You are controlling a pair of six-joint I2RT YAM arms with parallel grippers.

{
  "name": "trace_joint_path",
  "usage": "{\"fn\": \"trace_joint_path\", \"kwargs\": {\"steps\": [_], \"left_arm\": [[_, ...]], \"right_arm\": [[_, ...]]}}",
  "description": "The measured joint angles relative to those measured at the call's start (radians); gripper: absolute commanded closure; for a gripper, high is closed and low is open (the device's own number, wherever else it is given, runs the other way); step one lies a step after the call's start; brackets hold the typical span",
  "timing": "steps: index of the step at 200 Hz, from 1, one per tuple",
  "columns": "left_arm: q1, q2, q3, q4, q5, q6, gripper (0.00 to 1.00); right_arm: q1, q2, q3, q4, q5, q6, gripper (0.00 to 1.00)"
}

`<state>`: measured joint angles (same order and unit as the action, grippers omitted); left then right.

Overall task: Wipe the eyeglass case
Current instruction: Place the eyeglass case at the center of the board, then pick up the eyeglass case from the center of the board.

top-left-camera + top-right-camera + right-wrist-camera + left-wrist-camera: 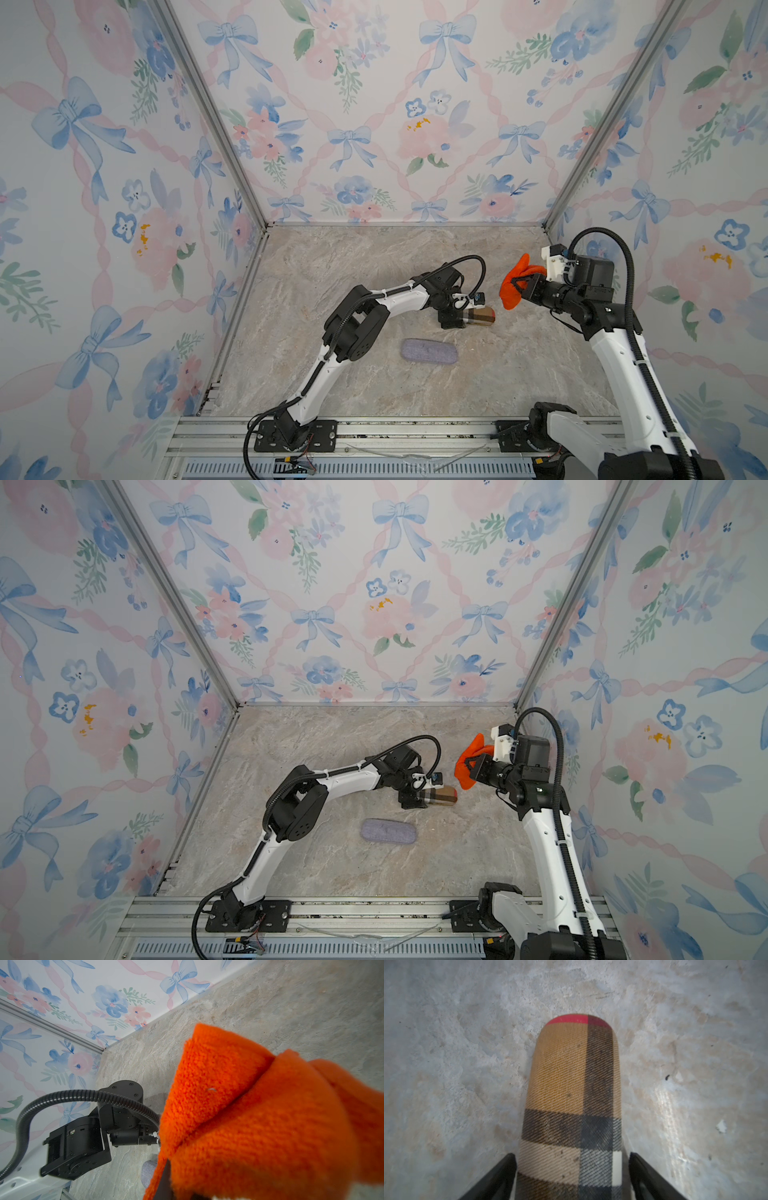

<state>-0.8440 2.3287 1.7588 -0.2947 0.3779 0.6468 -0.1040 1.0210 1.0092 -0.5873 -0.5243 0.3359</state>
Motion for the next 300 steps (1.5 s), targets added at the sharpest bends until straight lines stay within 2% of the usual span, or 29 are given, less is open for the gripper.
{"fn": "trace_joint_path", "kwargs": {"steps": [55,97,111,128,153,171,217,237,265,280,300], "left_arm": [[-0.005,-0.026,-0.002,-0.001,-0.002,-0.004,0.02],[-0.005,-0.195,-0.044,-0.008,-0.059,-0.026,0.02],[-0.008,-0.266,-0.053,-0.004,-0.124,-0.039,0.02],[-0.017,-0.362,-0.107,0.053,-0.261,-0.054,0.02],[-0.024,-0.540,-0.329,0.224,-0.435,-0.064,0.02],[-0.010,-0.642,-0.477,0.314,-0.485,-0.076,0.02],[0.150,-0.769,-0.613,0.414,-0.493,-0.229,0.02],[0.219,-0.787,-0.606,0.404,-0.485,-0.267,0.02],[0.301,-0.779,-0.593,0.366,-0.389,-0.254,0.02],[0.343,-0.762,-0.583,0.315,-0.317,-0.203,0.02],[0.388,-0.678,-0.495,0.188,-0.235,-0.096,0.02]], "right_arm": [[0.000,-0.013,0.000,0.000,-0.021,0.005,1.00],[0.000,-0.069,0.002,0.000,-0.025,0.023,1.00],[0.000,-0.071,0.010,0.000,-0.033,0.028,1.00],[0.000,-0.069,0.023,0.000,-0.043,0.035,1.00],[0.004,-0.068,0.038,0.006,-0.053,0.046,1.00],[0.014,-0.052,0.045,0.011,-0.060,0.053,1.00],[0.093,0.031,0.063,0.064,-0.052,0.069,1.00],[0.116,0.092,0.090,0.089,-0.043,0.081,1.00],[0.128,0.159,0.145,0.137,-0.036,0.099,1.00],[0.138,0.199,0.188,0.163,-0.032,0.106,1.00],[0.160,0.264,0.246,0.196,-0.031,0.109,1.00]]}}
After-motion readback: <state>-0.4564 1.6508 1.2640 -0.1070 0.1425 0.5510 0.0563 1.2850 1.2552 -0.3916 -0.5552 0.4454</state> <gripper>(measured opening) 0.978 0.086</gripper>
